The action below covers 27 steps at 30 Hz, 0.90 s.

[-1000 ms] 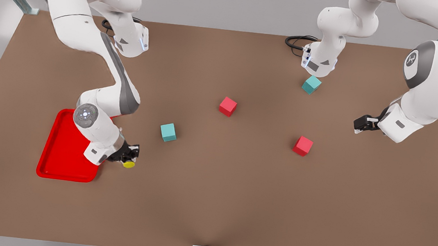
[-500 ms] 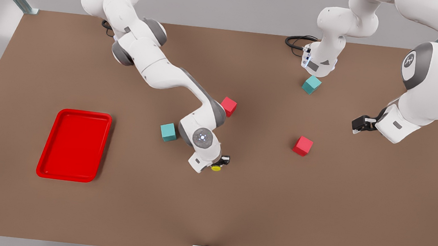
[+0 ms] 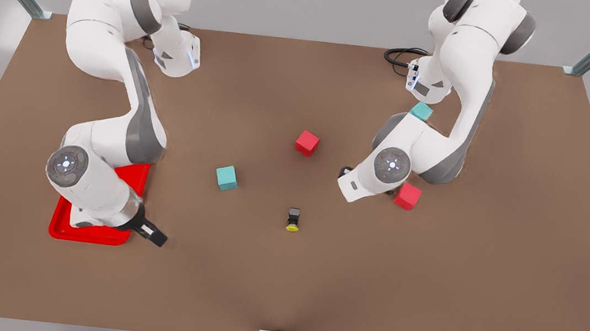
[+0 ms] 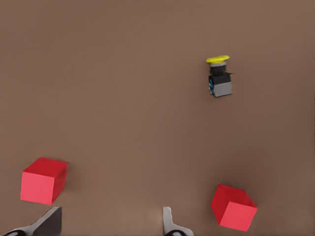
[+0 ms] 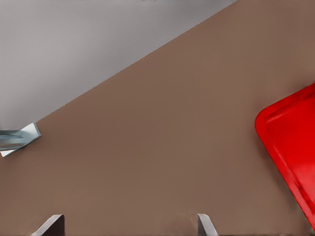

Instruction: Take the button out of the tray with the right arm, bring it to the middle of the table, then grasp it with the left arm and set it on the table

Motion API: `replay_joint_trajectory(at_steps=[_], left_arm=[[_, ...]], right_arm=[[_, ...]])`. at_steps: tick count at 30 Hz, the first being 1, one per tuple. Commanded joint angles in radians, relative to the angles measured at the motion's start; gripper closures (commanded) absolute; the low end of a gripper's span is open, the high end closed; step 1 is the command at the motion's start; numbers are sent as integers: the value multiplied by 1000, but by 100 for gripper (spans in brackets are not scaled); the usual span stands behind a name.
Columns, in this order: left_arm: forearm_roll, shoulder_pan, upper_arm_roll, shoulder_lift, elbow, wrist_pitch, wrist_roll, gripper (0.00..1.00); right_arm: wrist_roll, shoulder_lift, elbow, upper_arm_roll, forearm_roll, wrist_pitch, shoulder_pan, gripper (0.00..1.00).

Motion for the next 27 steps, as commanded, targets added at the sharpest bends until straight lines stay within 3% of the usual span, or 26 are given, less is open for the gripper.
replay_joint_trajectory(at_steps=[1, 2, 10, 27], left_arm=[[-18, -32, -8, 75, 0, 295, -596, 0], [-21, -43, -8, 119, 0, 384, -607, 0], [-18, -118, -3, 343, 96, 703, -659, 0], [5, -155, -3, 420, 96, 763, -505, 0]], right_arm=[[-640, -207, -305, -3, -78, 21, -78, 0], [-628, -317, -470, -3, -70, 106, -95, 0], [-671, -332, -349, 0, 11, -39, -156, 0], [-680, -327, -341, 0, 18, -59, -221, 0]])
